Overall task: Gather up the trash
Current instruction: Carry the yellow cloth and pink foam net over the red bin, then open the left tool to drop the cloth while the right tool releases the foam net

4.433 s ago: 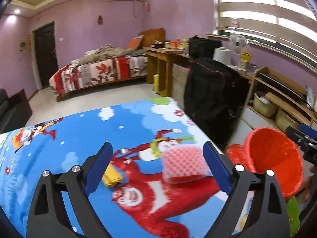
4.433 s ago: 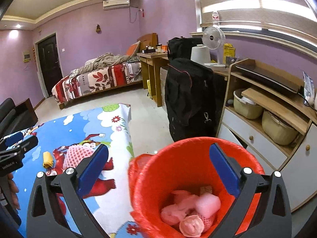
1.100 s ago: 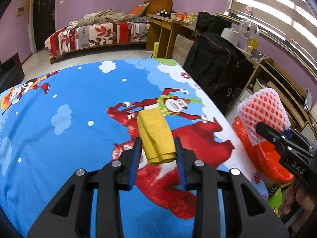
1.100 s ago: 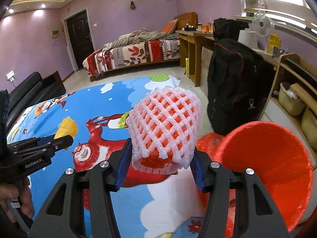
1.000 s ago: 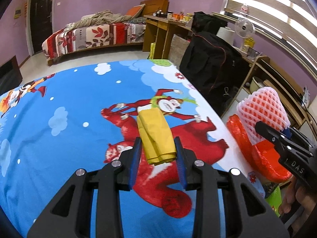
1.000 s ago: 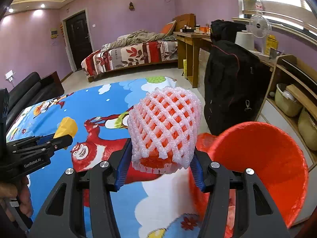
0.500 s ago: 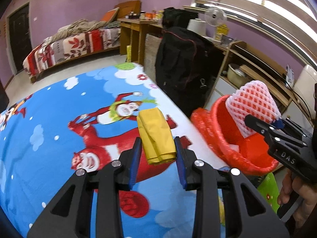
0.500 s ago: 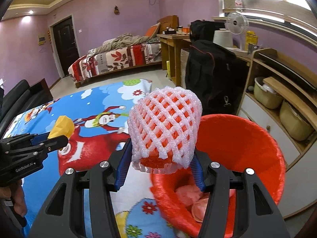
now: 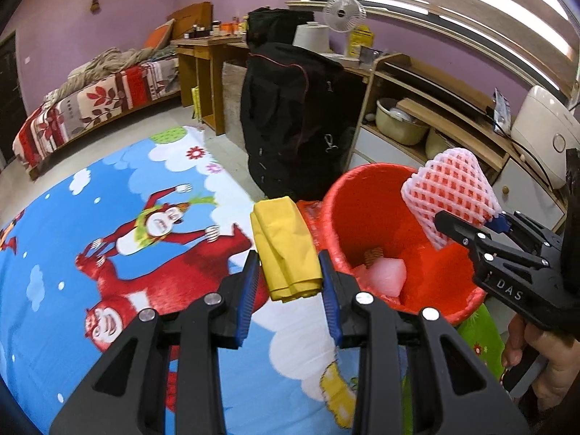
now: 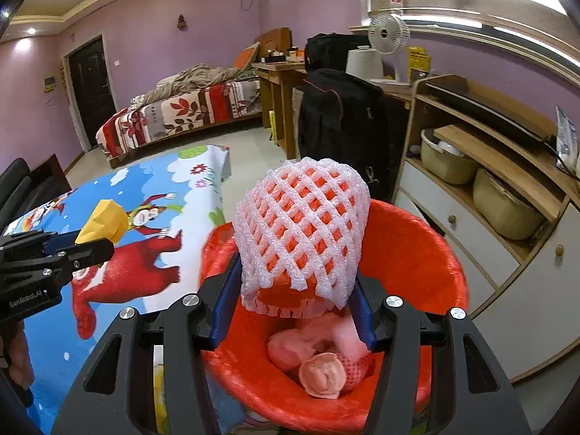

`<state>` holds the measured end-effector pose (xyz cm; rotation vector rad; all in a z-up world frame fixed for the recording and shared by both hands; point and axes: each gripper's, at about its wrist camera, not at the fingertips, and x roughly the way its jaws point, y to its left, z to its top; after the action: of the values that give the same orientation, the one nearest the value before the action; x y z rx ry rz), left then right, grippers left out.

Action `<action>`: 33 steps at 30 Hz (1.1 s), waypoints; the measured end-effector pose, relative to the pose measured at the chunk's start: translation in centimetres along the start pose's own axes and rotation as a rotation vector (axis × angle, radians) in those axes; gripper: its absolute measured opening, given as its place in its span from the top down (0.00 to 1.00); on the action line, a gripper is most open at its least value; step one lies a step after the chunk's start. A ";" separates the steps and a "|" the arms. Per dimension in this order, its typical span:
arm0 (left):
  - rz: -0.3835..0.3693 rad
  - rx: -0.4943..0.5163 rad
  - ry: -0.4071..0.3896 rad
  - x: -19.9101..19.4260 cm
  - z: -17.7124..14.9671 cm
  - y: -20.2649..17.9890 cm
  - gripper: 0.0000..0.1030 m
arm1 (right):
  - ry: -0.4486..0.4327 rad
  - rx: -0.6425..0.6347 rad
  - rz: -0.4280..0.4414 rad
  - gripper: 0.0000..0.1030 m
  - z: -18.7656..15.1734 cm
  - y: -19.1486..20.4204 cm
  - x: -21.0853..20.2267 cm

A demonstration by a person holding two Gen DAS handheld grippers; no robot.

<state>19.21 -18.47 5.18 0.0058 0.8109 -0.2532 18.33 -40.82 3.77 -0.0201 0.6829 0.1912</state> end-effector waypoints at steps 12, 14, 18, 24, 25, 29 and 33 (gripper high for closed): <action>-0.049 0.062 0.021 1.9 1.4 -3.2 0.69 | 0.003 0.023 -0.045 0.48 -0.2 -3.4 -0.1; -0.056 0.066 0.022 2.1 1.5 -3.6 0.69 | 0.004 0.027 -0.052 0.48 -0.2 -3.8 -0.1; -0.065 0.079 0.028 2.5 1.6 -4.2 0.69 | 0.010 0.037 -0.058 0.48 -0.5 -4.4 0.0; -0.078 0.094 0.028 3.0 2.1 -5.0 0.69 | 0.021 0.042 -0.066 0.48 -0.4 -5.2 0.4; -0.081 0.096 0.029 3.1 2.2 -5.1 0.69 | 0.023 0.042 -0.067 0.48 -0.4 -5.3 0.5; -0.088 0.099 0.033 3.4 2.3 -5.5 0.69 | 0.032 0.043 -0.069 0.48 -0.4 -5.6 0.9; -0.090 0.107 0.044 4.1 2.4 -5.8 0.69 | 0.044 0.048 -0.068 0.48 -0.5 -5.9 1.3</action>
<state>22.27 -25.21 4.43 0.0755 0.8417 -0.3826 20.11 -46.48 2.32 -0.0011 0.7291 0.1094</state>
